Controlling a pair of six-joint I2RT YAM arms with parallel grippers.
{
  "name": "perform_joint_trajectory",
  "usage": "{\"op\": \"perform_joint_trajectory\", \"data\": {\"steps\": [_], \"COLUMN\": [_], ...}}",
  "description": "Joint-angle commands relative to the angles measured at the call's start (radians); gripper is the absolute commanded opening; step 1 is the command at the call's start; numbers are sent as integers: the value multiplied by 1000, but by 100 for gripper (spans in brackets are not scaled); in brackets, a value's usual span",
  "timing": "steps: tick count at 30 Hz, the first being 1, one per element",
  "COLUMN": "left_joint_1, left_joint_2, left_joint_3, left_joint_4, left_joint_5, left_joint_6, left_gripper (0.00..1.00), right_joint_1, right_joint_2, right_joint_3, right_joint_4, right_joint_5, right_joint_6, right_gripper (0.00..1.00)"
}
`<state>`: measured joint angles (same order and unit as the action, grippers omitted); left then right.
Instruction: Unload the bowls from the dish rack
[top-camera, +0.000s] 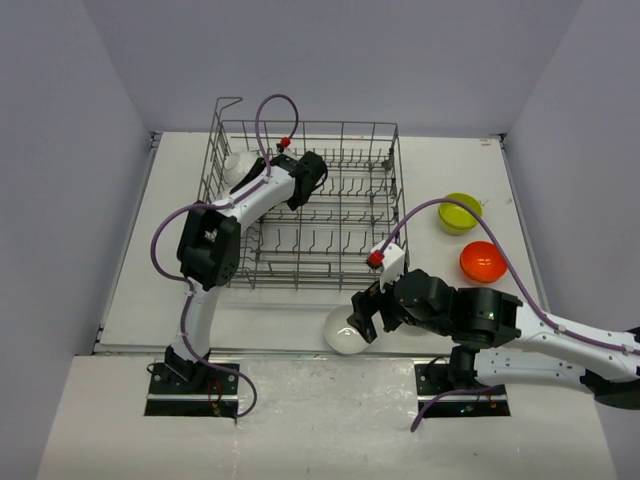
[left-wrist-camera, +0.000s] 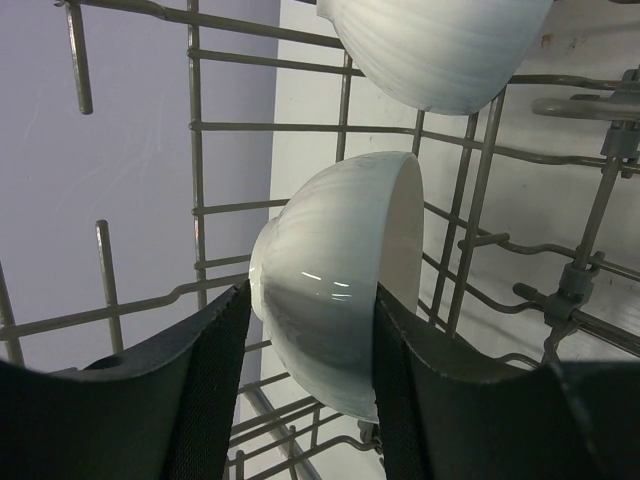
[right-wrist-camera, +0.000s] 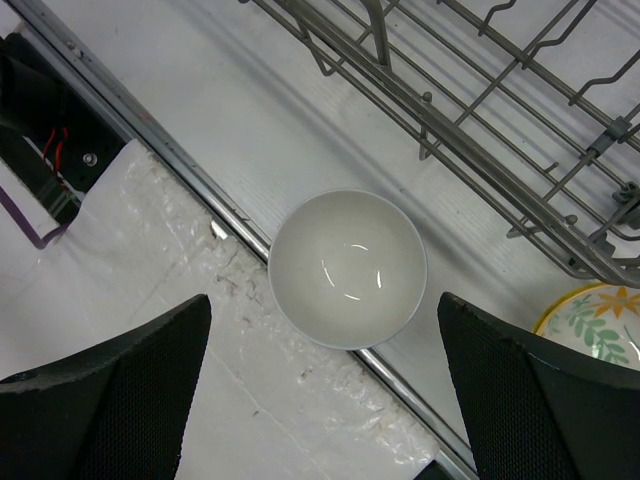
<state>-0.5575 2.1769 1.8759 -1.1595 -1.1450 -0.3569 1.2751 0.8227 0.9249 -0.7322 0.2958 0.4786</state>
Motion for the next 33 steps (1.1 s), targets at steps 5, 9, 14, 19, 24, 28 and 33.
{"op": "perform_joint_trajectory", "data": {"steps": [5, 9, 14, 19, 24, 28, 33], "left_joint_1": [1, 2, 1, -1, -1, -1, -1], "left_joint_2": [-57, -55, -54, -55, -51, -49, -48], "left_joint_3": [25, 35, 58, 71, 68, 66, 55], "left_joint_4": [-14, -12, -12, -9, 0, 7, 24], "left_joint_5": [-35, -35, -36, -39, -39, -39, -39], "left_joint_6": [-4, 3, 16, 26, 33, 35, 41], "left_gripper": [47, 40, 33, 30, 24, 15, 9], "right_joint_1": [-5, -5, -5, -5, -8, -8, -10], "right_joint_2": [12, 16, 24, 27, 29, 30, 32], "right_joint_3": [-3, 0, 3, 6, 5, 3, 2], "right_joint_4": [33, 37, 37, 39, 42, 40, 40], "right_joint_5": [-7, -10, -15, -20, -21, -21, -26], "right_joint_6": [-17, -20, -23, -24, -25, -25, -23], "right_gripper": [94, 94, 94, 94, 94, 94, 94]}}
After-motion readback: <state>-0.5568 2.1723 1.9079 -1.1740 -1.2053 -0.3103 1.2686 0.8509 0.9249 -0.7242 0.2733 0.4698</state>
